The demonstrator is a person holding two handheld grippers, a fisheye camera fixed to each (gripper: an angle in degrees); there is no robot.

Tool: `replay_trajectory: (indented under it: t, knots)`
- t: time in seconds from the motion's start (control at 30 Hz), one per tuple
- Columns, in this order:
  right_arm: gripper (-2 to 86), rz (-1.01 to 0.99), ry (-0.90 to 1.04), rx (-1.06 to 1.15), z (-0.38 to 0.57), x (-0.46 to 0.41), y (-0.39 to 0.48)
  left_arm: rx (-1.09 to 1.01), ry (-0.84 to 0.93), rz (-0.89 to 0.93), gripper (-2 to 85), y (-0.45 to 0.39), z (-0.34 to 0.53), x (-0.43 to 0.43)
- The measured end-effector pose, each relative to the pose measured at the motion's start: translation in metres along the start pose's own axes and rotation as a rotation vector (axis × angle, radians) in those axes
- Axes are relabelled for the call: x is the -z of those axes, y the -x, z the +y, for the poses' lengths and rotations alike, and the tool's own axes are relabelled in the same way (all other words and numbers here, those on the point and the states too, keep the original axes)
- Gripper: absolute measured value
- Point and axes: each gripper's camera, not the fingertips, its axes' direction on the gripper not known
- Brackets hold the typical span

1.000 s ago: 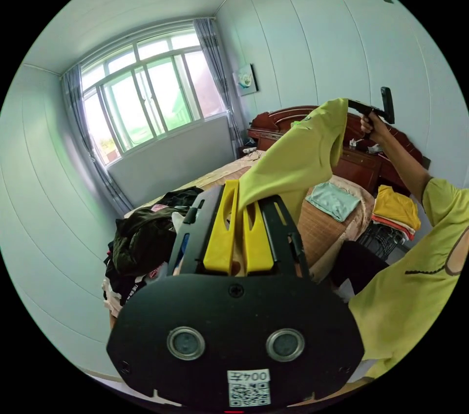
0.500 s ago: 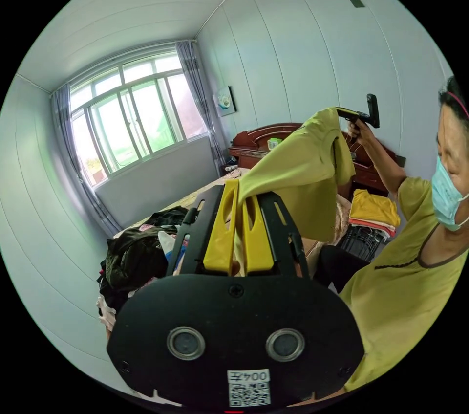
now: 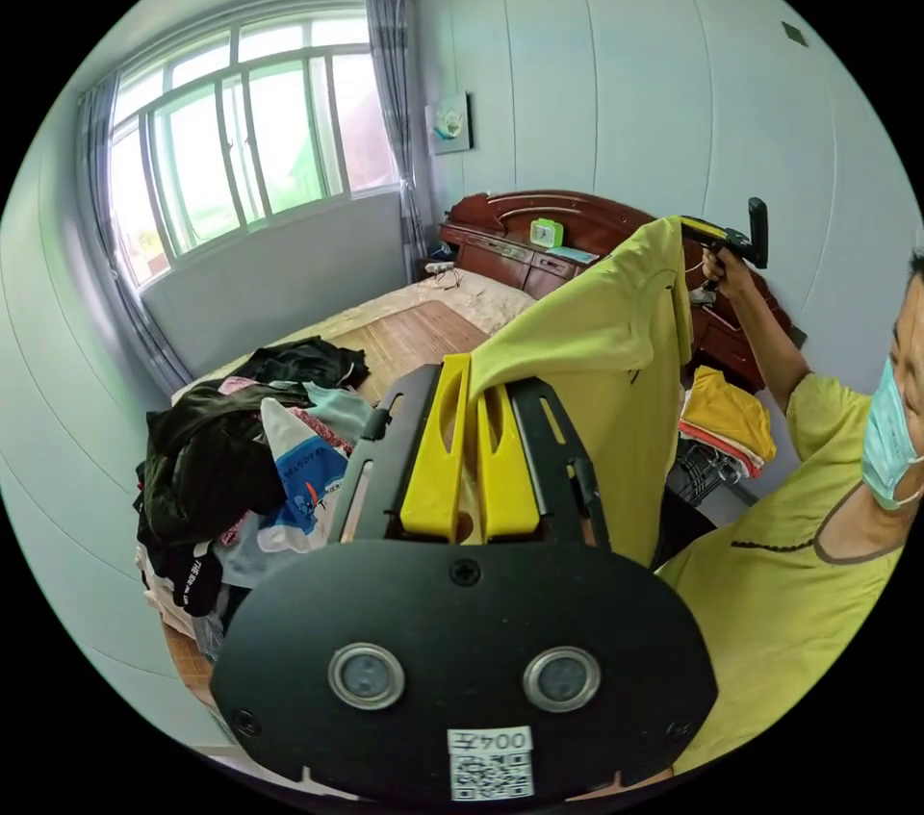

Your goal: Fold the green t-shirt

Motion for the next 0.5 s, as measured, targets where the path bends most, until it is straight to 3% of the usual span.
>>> replay_trajectory:
  t: [0.5]
  knots:
    - [-0.7,-0.044,0.483,-0.219,0.085,-0.41,-0.129,0.148,0.464,-0.052,-0.1,0.273,0.051,-0.464]
